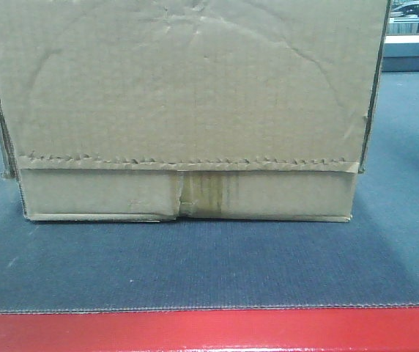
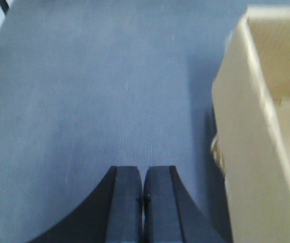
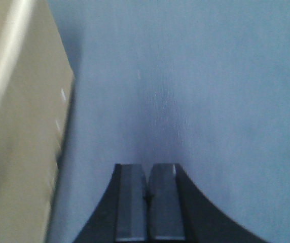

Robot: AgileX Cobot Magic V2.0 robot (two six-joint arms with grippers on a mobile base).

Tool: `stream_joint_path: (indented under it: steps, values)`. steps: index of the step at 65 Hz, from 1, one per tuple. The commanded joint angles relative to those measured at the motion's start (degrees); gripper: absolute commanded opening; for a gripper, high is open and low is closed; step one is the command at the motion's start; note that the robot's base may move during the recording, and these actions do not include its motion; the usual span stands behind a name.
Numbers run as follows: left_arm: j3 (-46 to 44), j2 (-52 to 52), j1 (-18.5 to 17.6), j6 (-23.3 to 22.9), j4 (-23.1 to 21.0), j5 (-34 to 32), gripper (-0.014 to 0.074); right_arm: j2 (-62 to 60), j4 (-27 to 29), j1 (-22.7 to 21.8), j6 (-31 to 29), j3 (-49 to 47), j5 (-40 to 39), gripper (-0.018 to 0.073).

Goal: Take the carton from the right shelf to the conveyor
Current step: 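Open both grippers and withdraw them from the carton walls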

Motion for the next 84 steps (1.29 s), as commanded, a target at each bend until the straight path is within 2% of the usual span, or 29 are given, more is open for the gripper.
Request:
stream_joint_path:
  steps: [1,20,32,44,56,84]
  values:
    - [6.9,-4.1,0.3,0.5,-0.6,-4.5,0.0013,-5.1,-0.7,-0.4,-0.7,8.5,-6.1,-0.0078]
    - [30.7,-23.0,0.3,0.5,-2.2,-17.4,0.0013,-23.5,-2.5,-0.4,-0.7,31.0,-18.9,-0.0078]
    - [38.9,-37.4,0.3,0.5,-2.3,-21.0,0.0013,-37.4,-2.7,-0.2,-1.1,38.3,-21.8,-0.0078]
    - [42.5,-51.0,0.3,0.5,-2.3,-20.9,0.0013,-53.1,-2.7,-0.2,-1.1,42.4,-22.6,-0.0078]
    - [44.8,-58.7,0.3,0.5,-2.3,-20.9,0.0013,-64.0,-2.9,-0.2,-1.2,44.6,-23.2,-0.0078]
    - [46.3,-60.3,0.3,0.5,-2.3,-20.9,0.0013,-66.7,-2.9,-0.2,-1.2,45.8,-25.7,-0.0078]
